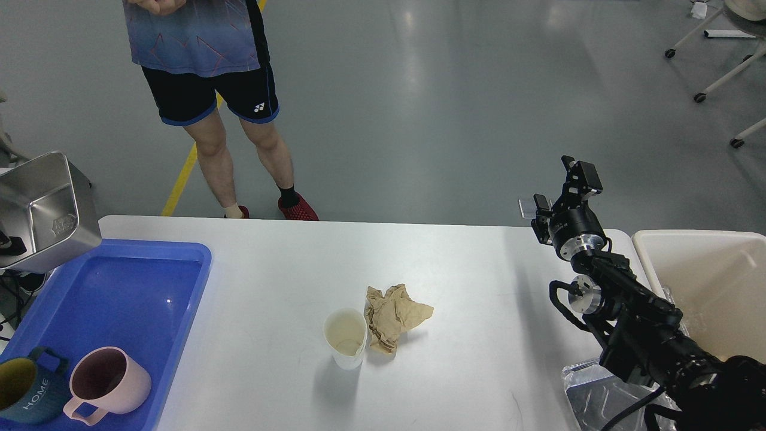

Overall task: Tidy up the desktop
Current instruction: 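Carry the steel container over the blue tray and lower it, then release the steel container in the tray and withdraw the left gripper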

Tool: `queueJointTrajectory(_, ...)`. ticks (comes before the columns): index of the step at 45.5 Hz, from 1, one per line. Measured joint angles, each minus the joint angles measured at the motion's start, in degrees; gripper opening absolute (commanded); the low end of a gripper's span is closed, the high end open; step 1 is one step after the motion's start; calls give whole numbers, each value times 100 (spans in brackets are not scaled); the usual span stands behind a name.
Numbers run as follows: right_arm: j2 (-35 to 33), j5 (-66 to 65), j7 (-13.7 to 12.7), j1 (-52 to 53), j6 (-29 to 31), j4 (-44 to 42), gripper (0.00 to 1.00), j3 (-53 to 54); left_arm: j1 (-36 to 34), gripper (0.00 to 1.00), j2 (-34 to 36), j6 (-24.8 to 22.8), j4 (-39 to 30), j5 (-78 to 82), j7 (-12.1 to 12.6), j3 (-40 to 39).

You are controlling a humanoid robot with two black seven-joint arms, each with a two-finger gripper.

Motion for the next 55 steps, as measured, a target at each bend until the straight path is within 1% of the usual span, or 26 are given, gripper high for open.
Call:
queueJointTrajectory(3,4,0,0,-8,0,0,100,0,23,0,-257,122,251,-13,-1,13)
queueJointTrajectory(9,11,4,0,-16,0,0,100,0,99,0,-1119,374,1327,-27,2,63)
queueJointTrajectory(16,17,3,0,-23,-1,0,100,0,345,1,-2087,430,2624,2,11,142)
queueJointTrajectory(21,13,4,0,-31,-1,0,100,0,661,1,-2654,504,3315,24,6,122)
queueJointTrajectory(33,0,4,3,-83,-1,0,100,0,1163,2,-3946,848,4893,-57,-137,59)
queueJointTrajectory(38,0,3,4,-85,-1,0,100,0,1282,2,-4339,1020,5255,-163,-140,43)
queueJointTrajectory(44,0,0,4,-85,-1,0,100,0,1417,2,-4706,1360,5440,-278,-140,42)
queueJointTrajectory(49,0,0,3,-83,0,0,100,0,1559,3,-4974,1546,5564,-282,-135,60)
queueJointTrajectory(53,0,0,2,-80,0,0,100,0,1621,6,-5105,1601,5669,-280,-133,76)
queueJointTrajectory(55,0,0,1,-80,0,0,100,0,1636,11,-5140,1608,5707,-278,-133,79)
